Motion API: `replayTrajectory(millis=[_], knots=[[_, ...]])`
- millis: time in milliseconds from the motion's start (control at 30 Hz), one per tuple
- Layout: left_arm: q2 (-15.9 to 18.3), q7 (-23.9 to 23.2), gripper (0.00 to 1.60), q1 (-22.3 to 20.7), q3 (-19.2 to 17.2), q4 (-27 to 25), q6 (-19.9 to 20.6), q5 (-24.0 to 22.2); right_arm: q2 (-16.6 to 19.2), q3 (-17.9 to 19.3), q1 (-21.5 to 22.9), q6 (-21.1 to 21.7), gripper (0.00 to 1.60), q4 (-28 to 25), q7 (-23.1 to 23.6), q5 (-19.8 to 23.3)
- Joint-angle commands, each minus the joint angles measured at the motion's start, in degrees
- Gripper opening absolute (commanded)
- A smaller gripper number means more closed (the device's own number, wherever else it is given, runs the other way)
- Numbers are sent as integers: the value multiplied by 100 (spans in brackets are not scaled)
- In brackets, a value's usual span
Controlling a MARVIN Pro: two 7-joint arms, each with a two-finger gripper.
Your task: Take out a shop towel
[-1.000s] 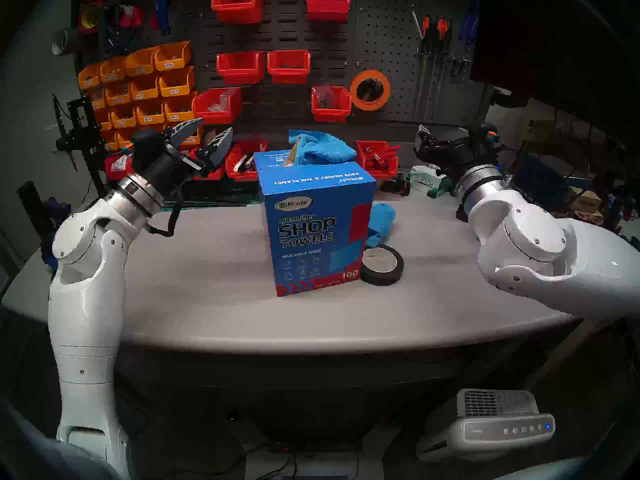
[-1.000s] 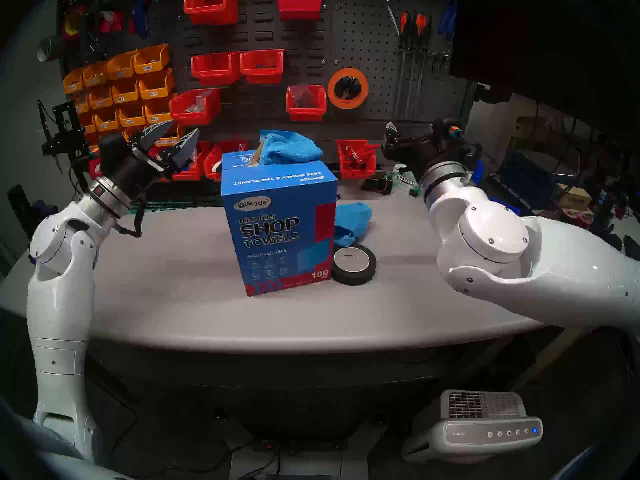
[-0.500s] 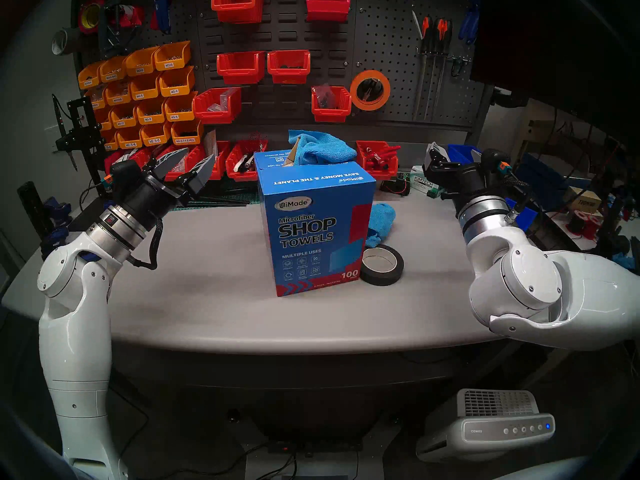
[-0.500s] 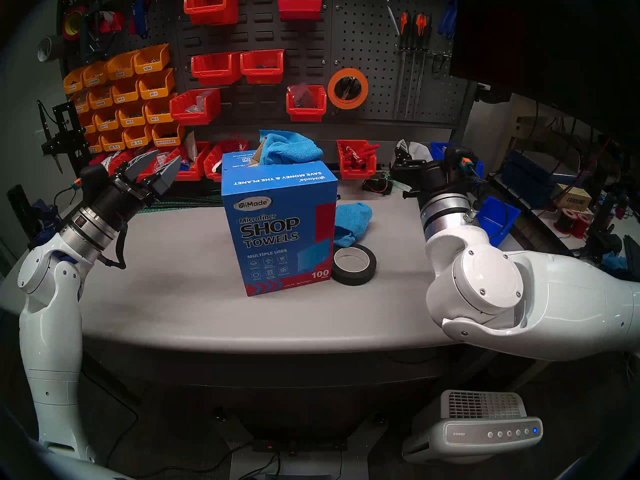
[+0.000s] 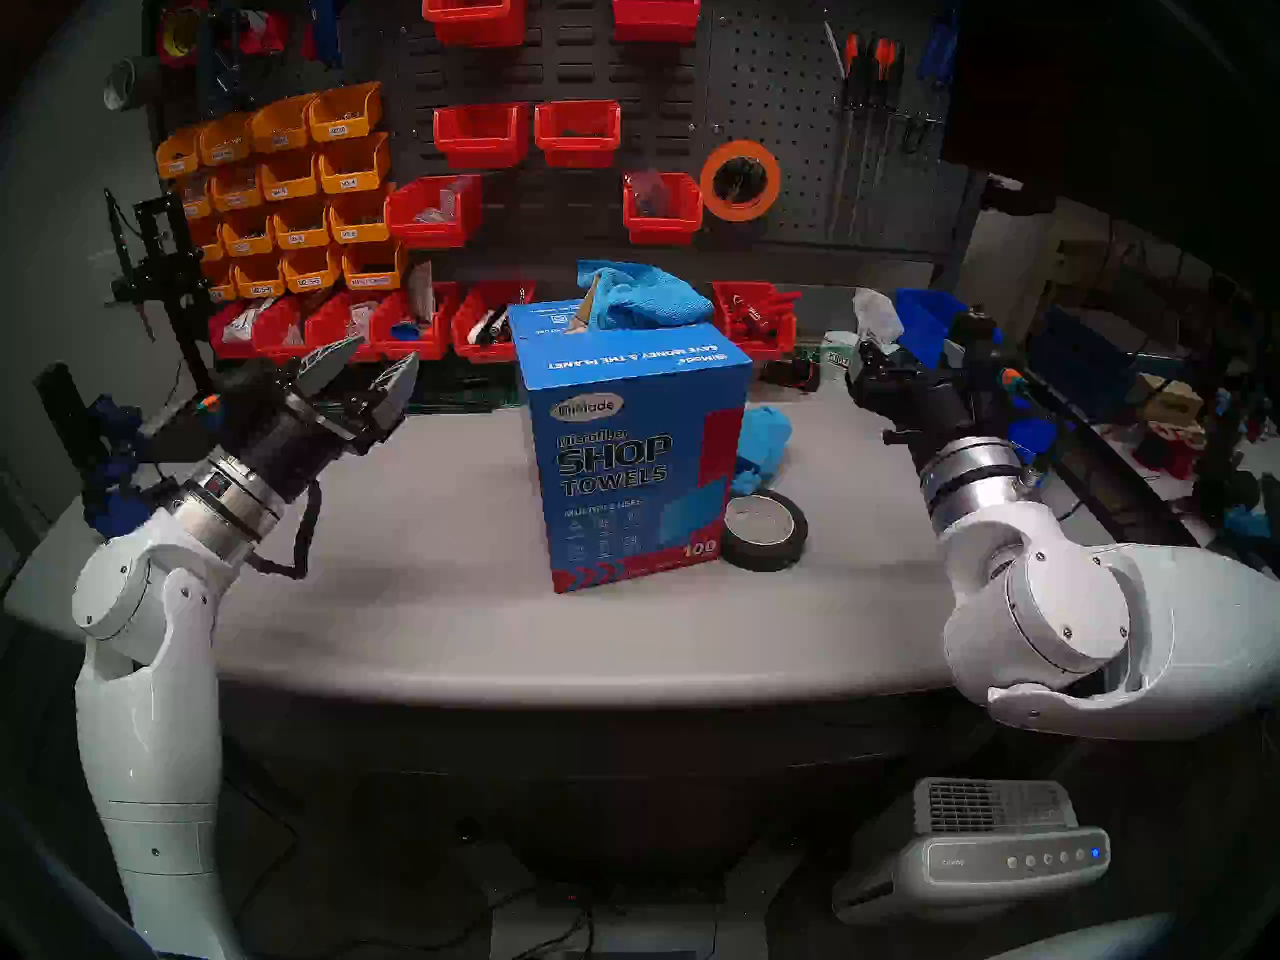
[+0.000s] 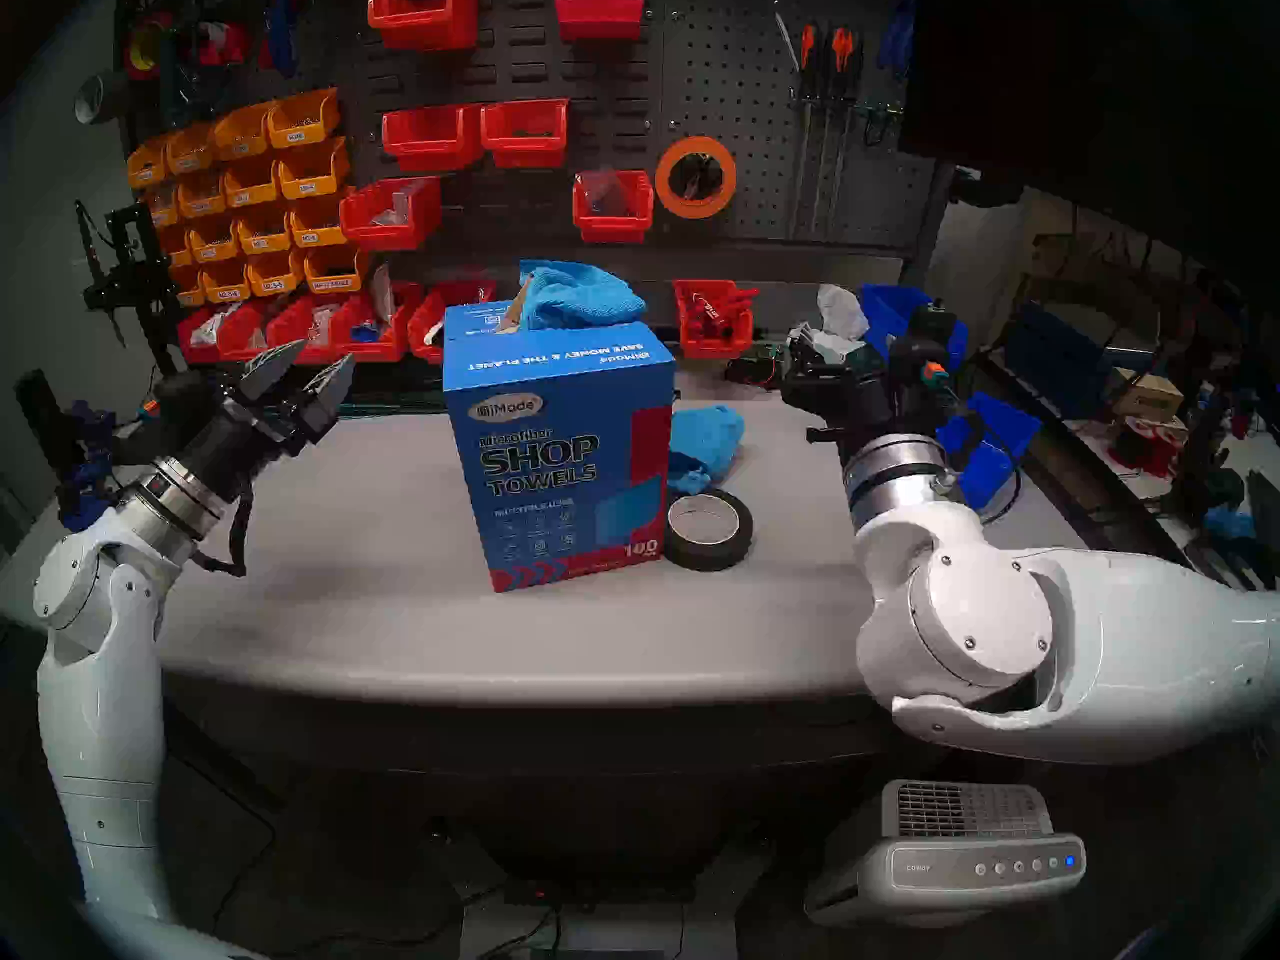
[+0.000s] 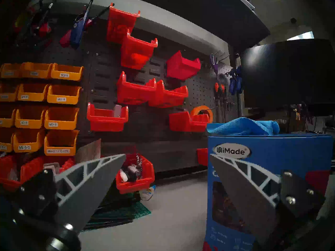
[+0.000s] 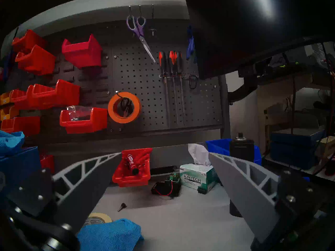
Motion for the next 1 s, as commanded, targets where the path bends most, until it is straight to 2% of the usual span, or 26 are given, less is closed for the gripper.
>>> replayTrajectory(millis=[0,167,333,600,767,967], knots=[[-78,-35,160,-3,-102,-241,-196,-52,265,-95,-107,-121,160,-218,-112,-296],[-127,-56,160,-7,-44,-279,-275,27,399,-239,-187,-197,160,-298,-308,-519],[-144,-164,160,91,59,-400,-181,28,461,-332,-223,-283,160,-298,-500,-687],[-213,-262,160,348,174,-614,-117,76,528,-472,-277,-387,160,-298,-552,-841],[-256,-213,160,445,76,-647,-159,122,503,-587,-358,-418,160,-298,-399,-814],[-305,-189,160,457,-92,-609,-183,78,360,-730,-452,-463,160,-298,-473,-918]])
